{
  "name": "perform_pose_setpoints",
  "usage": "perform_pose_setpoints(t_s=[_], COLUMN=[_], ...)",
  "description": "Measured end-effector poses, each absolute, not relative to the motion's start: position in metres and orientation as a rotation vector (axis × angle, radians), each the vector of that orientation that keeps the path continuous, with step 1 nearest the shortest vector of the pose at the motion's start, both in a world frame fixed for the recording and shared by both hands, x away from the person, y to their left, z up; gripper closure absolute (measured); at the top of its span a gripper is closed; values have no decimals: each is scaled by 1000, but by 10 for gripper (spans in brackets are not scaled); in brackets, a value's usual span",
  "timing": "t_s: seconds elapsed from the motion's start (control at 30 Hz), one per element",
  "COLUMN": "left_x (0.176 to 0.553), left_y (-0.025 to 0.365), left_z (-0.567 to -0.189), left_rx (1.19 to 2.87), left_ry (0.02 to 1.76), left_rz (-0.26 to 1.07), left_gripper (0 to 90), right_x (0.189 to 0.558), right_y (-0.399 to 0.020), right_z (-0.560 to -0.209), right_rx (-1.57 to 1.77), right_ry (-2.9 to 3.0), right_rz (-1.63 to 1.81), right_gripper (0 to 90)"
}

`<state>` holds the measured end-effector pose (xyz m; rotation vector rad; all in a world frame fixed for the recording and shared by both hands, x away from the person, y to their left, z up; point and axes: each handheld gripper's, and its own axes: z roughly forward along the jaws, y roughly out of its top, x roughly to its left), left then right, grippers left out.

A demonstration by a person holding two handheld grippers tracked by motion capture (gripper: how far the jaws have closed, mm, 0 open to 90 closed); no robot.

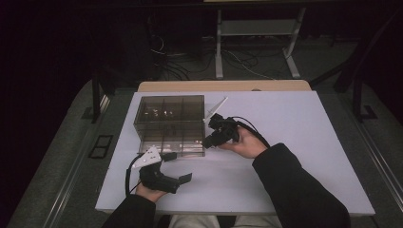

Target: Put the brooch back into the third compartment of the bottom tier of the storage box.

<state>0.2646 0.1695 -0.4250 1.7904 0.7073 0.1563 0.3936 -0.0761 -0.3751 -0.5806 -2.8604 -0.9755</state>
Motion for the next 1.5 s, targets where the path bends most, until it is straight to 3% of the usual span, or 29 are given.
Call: perform_pose_setpoints(t_s=[1.5], left_x=[264], left_y=[169], left_z=[-425], left_rx=[1790], left_ry=[701], left_rz=[152], left_gripper=[0], right_x=[409], right_y=[-35], right_z=[-404], right_rx=[-710], right_ry=[-2886], right_rz=[-993], right_gripper=[789])
